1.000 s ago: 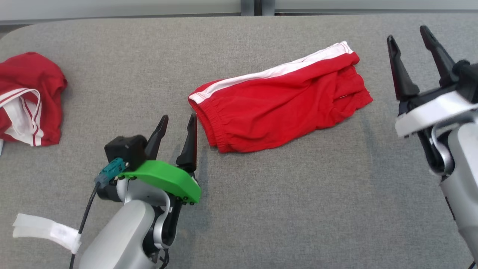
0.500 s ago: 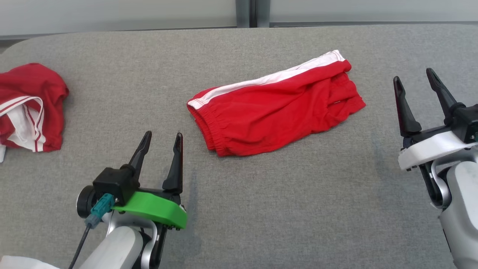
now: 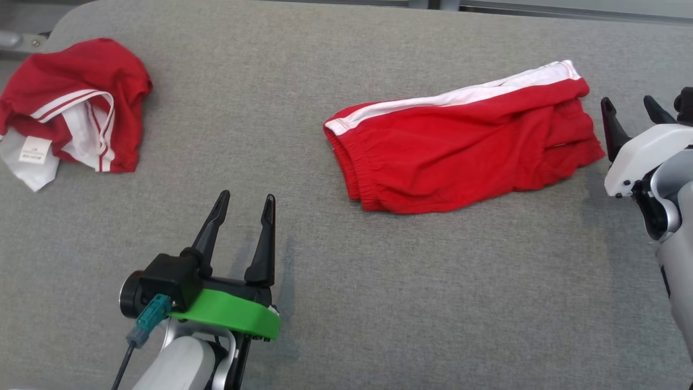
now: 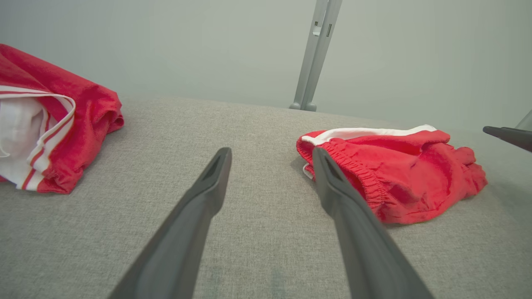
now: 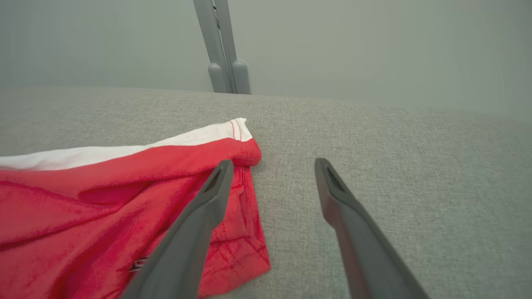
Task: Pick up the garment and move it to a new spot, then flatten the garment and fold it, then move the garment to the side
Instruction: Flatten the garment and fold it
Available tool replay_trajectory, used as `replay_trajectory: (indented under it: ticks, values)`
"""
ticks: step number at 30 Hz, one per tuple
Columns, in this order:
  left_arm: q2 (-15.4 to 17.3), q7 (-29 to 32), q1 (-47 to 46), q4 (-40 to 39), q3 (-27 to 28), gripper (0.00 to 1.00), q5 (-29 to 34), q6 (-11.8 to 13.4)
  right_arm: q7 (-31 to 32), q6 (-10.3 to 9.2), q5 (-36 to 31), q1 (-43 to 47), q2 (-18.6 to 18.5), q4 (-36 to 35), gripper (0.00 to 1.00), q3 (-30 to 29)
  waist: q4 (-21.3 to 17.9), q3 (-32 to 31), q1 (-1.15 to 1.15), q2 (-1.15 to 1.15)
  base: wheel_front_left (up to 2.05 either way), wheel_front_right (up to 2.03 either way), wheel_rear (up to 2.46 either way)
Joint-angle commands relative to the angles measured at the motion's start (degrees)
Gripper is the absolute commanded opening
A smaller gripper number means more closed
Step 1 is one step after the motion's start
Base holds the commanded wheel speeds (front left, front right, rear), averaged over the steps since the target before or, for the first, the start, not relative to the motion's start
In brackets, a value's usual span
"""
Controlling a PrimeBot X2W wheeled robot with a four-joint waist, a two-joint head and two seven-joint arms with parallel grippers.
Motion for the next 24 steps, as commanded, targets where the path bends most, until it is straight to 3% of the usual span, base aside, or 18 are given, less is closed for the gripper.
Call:
replay_trajectory:
  ticks: [1, 13, 14, 15, 24]
  values:
    - [-0.7, -0.25, 0.87, -0.22, 0.9, 1.0, 0.88, -0.9, 1.22, -0.05, 0.38, -1.62, -0.88, 2.2, 1.0, -0.5, 3.99, 2.83, 0.0, 0.0, 0.0, 0.0, 0.0]
    - [-4.89, -0.23, 4.8, 1.37, 7.75, 1.0, 5.5, -5.75, 7.01, -0.05, 2.58, -4.86, -0.62, 13.16, 1.0, -1.08, 8.07, 2.52, 0.0, 0.0, 0.0, 0.0, 0.0]
    - [-5.21, -0.23, 5.18, 1.54, 8.21, 1.0, 5.81, -6.11, 7.89, -0.04, 3.71, -4.78, -0.03, 13.67, 0.17, -1.14, 8.03, 2.31, 0.0, 0.0, 0.0, 0.0, 0.0]
    - [-5.47, -0.23, 5.49, 1.67, 8.67, 1.0, 6.17, -6.42, 8.71, -0.01, 4.79, -4.77, 0.48, 13.7, 0.0, -0.76, 7.9, 2.12, 0.0, 0.0, 0.0, 0.0, 0.0]
    - [-7.19, -0.24, 9.2, 3.06, 13.28, 1.0, 8.5, -9.48, 14.69, -0.02, 20.87, -1.05, 2.29, 5.74, 0.0, 0.41, 3.52, -1.66, 0.0, 0.0, 0.0, 0.0, 0.0]
